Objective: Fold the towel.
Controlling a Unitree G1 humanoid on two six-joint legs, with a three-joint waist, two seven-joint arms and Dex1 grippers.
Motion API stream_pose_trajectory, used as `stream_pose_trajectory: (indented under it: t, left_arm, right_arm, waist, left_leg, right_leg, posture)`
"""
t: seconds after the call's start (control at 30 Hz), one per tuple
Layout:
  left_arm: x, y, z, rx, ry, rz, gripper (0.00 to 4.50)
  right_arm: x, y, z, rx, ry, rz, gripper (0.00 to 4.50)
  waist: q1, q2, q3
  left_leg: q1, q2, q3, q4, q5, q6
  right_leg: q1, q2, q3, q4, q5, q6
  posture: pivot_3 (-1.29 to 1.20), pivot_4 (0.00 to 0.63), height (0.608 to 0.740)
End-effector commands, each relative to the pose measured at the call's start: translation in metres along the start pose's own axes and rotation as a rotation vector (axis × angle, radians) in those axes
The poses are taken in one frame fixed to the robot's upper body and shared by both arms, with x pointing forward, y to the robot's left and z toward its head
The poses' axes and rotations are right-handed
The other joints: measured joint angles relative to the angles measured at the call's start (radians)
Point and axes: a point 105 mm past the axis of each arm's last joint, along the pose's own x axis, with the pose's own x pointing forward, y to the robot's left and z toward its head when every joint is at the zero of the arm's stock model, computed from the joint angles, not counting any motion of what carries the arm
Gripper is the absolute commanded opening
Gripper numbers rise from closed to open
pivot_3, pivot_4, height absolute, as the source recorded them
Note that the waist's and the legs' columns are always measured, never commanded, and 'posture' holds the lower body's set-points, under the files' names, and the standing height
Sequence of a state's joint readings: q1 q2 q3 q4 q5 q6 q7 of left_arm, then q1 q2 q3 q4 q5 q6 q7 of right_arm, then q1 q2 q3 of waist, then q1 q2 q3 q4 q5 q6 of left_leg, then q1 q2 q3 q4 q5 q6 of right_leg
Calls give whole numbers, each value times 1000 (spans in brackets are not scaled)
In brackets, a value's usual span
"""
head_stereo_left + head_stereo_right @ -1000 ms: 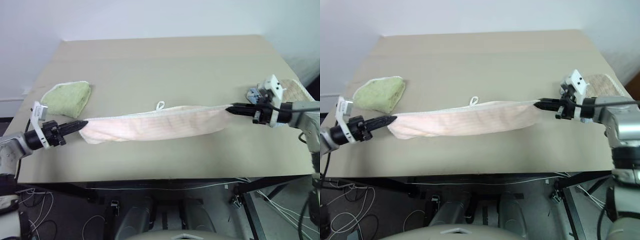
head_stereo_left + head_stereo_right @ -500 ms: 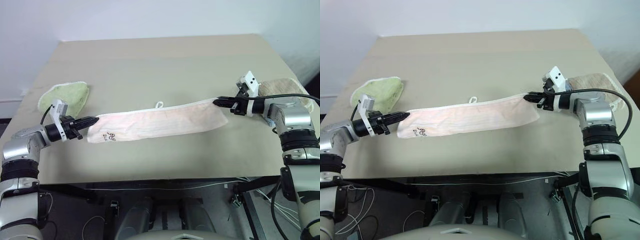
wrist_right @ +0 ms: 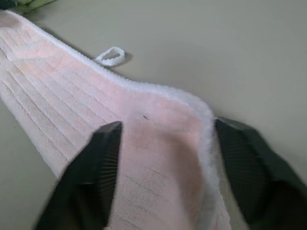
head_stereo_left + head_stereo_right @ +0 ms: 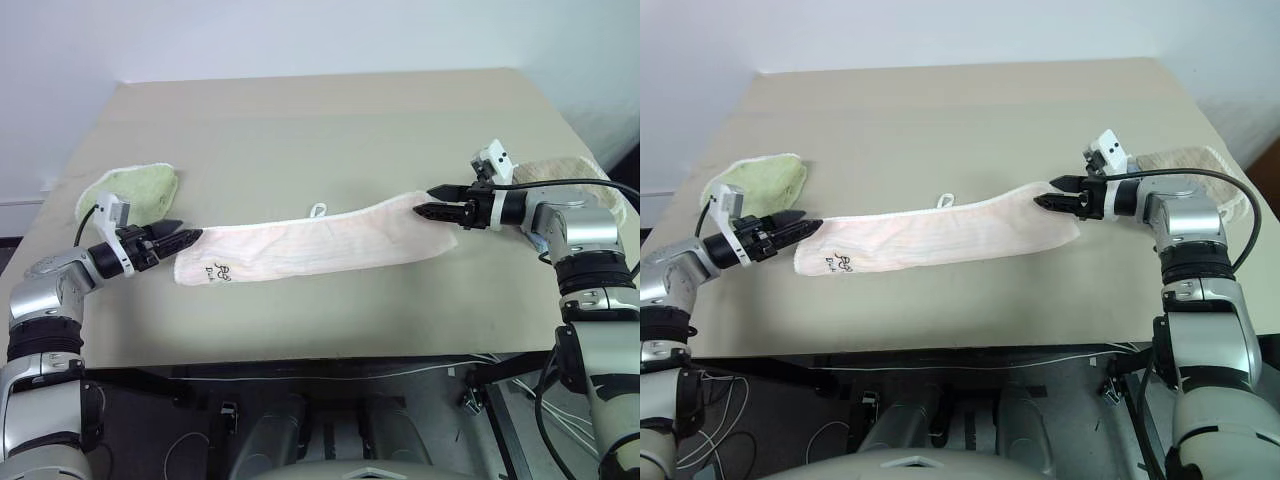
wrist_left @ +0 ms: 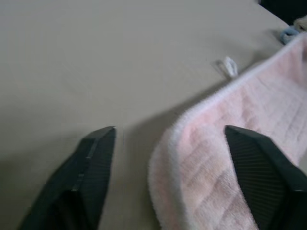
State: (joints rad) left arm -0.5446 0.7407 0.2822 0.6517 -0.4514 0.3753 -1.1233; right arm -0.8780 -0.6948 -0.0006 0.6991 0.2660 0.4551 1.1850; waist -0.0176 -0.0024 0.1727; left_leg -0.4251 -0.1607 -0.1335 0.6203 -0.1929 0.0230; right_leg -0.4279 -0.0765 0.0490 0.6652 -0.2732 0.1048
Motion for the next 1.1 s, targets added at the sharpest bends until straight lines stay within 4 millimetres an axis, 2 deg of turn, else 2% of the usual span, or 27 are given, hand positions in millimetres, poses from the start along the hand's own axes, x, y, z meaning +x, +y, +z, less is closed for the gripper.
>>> stream_pose_trajectory:
  t: [0.03,0.1,0.2,0.3,0.37,0.47,0.53,0.6,0.77,0.9,1.1]
  left_arm:
    - [-10,3,42,80,-176,37,4500]
    - [-14,2,60,111,-250,44,4500]
    - [-14,-14,78,206,-308,-1,4500]
    - [-6,-40,74,295,-285,-105,4500]
    - [4,-65,66,363,-248,-209,4500]
    - [14,-90,55,434,-204,-312,4500]
    - [24,-110,40,497,-158,-410,4500]
    - [33,-122,33,514,-150,-461,4500]
    - [45,-133,22,513,-141,-505,4500]
    - [51,-140,21,507,-150,-527,4500]
    - [54,-144,20,503,-156,-538,4500]
  right_arm:
    - [-19,5,33,34,-116,36,4470]
    - [-31,5,36,105,-142,41,4470]
    - [-47,4,34,233,-202,14,4470]
    - [-58,10,5,238,-133,-23,4470]
    - [-67,5,-9,402,-113,-66,4470]
    - [-75,5,-20,586,-107,-86,4470]
    - [-73,2,-47,773,-31,-158,4470]
    - [-70,5,-62,887,-3,-172,4470]
    - [-58,11,-67,1029,-16,-165,4470]
    - [-49,10,-68,1085,-54,-173,4470]
    - [-35,13,-57,1119,-116,-122,4470]
  waist:
    - [1,0,0]
    - [2,0,0]
    - [8,-1,0]
    - [10,-2,-2]
    - [6,-2,-1]
    - [-1,-1,-1]
    - [-1,-1,-1]
    - [3,-1,-1]
    - [-1,-1,-1]
    - [-4,-2,-2]
    - [-9,-2,-2]
  left_leg:
    - [0,0,0,0,0,0]
    - [0,0,0,0,0,0]
    - [0,0,0,0,0,0]
    - [0,0,-1,0,-2,-1]
    - [0,0,0,0,-2,0]
    - [0,0,2,1,-2,-1]
    - [1,0,1,1,-2,-1]
    - [1,1,1,0,-2,-1]
    - [1,0,1,1,-1,1]
    - [1,0,1,1,0,1]
    - [4,0,1,2,0,1]
  right_leg:
    - [0,0,0,0,0,0]
    - [0,0,0,0,0,0]
    - [0,0,0,-1,0,0]
    - [2,0,-1,-2,0,0]
    - [2,-1,0,-2,0,0]
    - [1,-1,2,0,0,0]
    - [1,0,2,1,0,0]
    - [2,0,1,0,0,0]
    - [2,0,2,0,0,0]
    - [2,0,2,0,0,0]
    - [4,0,2,0,1,1]
  posture:
    - [0,150,740]
    - [0,150,740]
    - [0,150,740]
    - [0,150,740]
    - [0,150,740]
    - [0,150,740]
    - [0,150,740]
    - [0,150,740]
    - [0,150,740]
    - [0,150,740]
    - [0,150,740]
